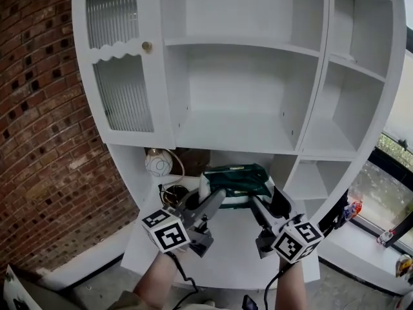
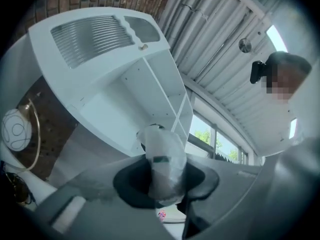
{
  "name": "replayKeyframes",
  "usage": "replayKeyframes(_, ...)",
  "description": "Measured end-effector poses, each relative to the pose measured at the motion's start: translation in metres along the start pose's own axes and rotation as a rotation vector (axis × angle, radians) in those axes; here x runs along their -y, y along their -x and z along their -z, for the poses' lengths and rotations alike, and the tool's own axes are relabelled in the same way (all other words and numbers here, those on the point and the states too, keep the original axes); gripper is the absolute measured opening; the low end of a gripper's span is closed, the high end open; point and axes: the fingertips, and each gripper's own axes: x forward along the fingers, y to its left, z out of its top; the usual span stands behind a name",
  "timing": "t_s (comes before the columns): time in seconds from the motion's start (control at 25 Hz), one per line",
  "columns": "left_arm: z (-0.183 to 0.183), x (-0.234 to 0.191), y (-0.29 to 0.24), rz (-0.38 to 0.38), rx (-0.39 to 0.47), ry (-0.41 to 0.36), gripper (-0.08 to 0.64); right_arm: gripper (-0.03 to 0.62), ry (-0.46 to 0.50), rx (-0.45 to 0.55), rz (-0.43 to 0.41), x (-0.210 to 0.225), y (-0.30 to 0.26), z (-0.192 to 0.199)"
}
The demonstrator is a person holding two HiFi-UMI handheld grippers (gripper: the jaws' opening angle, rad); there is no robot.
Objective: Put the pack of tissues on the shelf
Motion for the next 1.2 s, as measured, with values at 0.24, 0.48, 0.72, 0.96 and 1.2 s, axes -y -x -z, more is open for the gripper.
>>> replayKeyframes(0.24, -0.001, -0.018, -0.007, 0.051, -0.033, 0.047, 0.110, 0.234, -0.004, 0.000, 0.009, 0.000, -0.010, 0.007)
replayKeyframes(0.48, 0.002, -0.030, -0.014, 0.068, -0.057, 0.040, 0.112, 0.111, 0.003, 0.019, 0.027, 0.006, -0.010, 0.008)
replayKeyframes(0.72, -0.002, -0.029, -0.028, 0.031, -0.049, -0.049, 0.126, 0.044, -0.009, 0.065, 0.035, 0.010, -0.010, -0.009)
replayKeyframes(0.96, -0.016, -0.022, -0.041, -0.063, -0.040, -0.274, 0.279, 0.035, -0.050, 0.125, 0.016, 0.018, -0.014, -0.033)
replayKeyframes(1.2, -0.030, -0.024, -0.047, -0.163, -0.001, -0.402, 0.313, 0.032, -0.073, 0.166, -0.003, 0.030, -0.020, -0.055)
